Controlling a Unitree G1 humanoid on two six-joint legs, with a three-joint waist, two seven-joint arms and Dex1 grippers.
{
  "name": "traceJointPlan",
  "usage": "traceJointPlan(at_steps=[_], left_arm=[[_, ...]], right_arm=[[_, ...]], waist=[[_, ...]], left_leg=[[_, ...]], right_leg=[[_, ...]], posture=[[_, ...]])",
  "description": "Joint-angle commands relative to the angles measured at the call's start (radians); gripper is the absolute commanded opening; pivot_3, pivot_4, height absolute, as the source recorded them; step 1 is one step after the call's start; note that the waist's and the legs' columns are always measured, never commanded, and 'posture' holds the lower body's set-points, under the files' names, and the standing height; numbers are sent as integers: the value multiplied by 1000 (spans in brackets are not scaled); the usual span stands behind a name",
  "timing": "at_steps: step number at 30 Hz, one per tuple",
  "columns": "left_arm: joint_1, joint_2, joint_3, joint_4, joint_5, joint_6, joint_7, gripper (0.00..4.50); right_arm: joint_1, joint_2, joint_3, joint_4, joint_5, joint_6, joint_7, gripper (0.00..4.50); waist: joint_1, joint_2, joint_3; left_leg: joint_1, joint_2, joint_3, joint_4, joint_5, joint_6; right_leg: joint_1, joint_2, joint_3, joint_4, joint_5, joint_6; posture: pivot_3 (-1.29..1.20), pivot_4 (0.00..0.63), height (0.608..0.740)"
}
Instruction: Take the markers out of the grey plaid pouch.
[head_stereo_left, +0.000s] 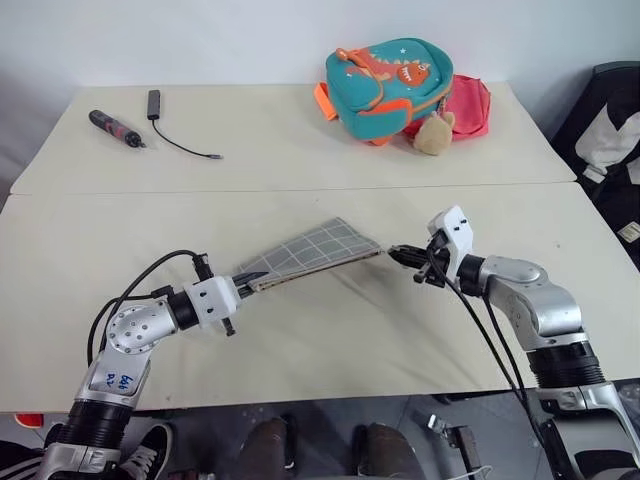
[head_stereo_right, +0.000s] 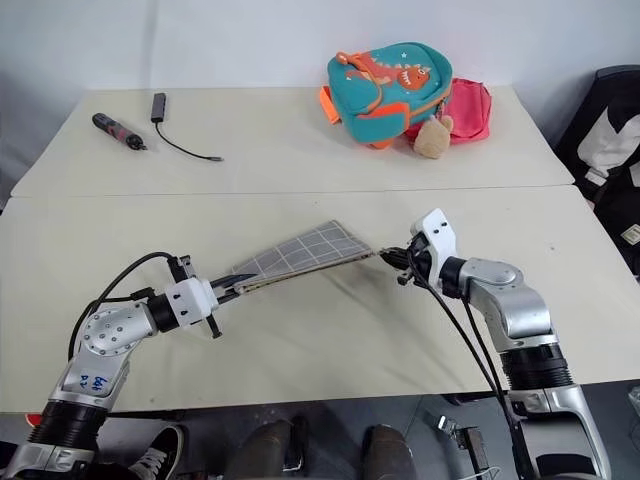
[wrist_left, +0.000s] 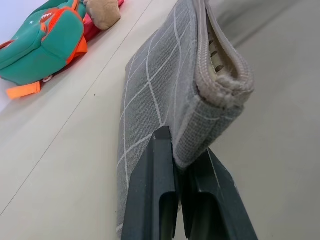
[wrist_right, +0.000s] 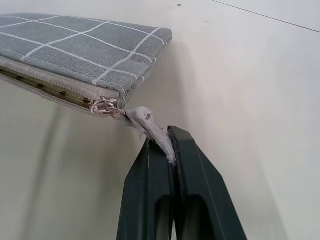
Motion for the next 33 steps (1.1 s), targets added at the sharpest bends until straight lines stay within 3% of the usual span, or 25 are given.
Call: traceJointPlan(at_steps=[1, 3, 6, 11, 17, 20, 25, 33], left_arm=[[2, -5, 35, -21, -48, 28, 6, 0], [-1, -12, 35, -35, -73, 57, 0, 0], [-5, -14, 35, -54, -115, 106, -23, 0], [-13, 2, 44, -104, -213, 244, -83, 0], [-32, 17, 54, -136, -287, 371, -145, 0], [-63, 11, 49, -150, -293, 420, -147, 0], [-92, 12, 37, -195, -299, 492, -157, 0], [-93, 7, 39, -212, -272, 486, -155, 0]], right_arm=[[13, -9, -28, -42, 6, 2, 14, 13], [21, -16, -27, -68, 22, 19, 37, 13], [34, -36, -44, -121, 63, 58, 83, 644], [34, -155, -103, -236, 179, 174, 210, 2344], [-41, -150, -142, -314, 247, 199, 189, 2344], [-54, -114, -85, -411, 260, 207, 179, 1742], [-62, -55, 28, -477, 197, 177, 138, 36], [-68, -2, 78, -450, 133, 121, 115, 36]], waist=[[0, 0, 0], [2, 0, 0], [3, 0, 0], [4, 0, 0], [1, 0, 0], [2, 0, 0], [3, 0, 0], [3, 0, 0]], left_leg=[[0, 0, 0, 0, 0, 0], [0, 0, 0, 0, 0, 0], [0, 0, -1, 0, 0, 0], [0, 0, -1, 0, 0, 0], [1, 2, -1, 0, -1, -1], [0, 2, -2, 0, -1, -1], [0, 1, -2, 0, -1, -1], [0, -1, -2, 0, 0, 0]], right_leg=[[0, 0, 0, 0, 0, 0], [0, 0, 0, 0, 0, 0], [0, 0, 0, 0, 0, 0], [1, -1, 0, -1, 0, 0], [2, -1, 0, -2, 0, 0], [1, -1, 0, -2, 0, 0], [1, 0, 1, -2, 0, 0], [1, 0, 0, -1, 0, 0]], posture=[[0, 150, 740], [0, 150, 740], [0, 150, 740], [0, 150, 740], [0, 150, 740], [0, 150, 740], [0, 150, 740], [0, 150, 740]])
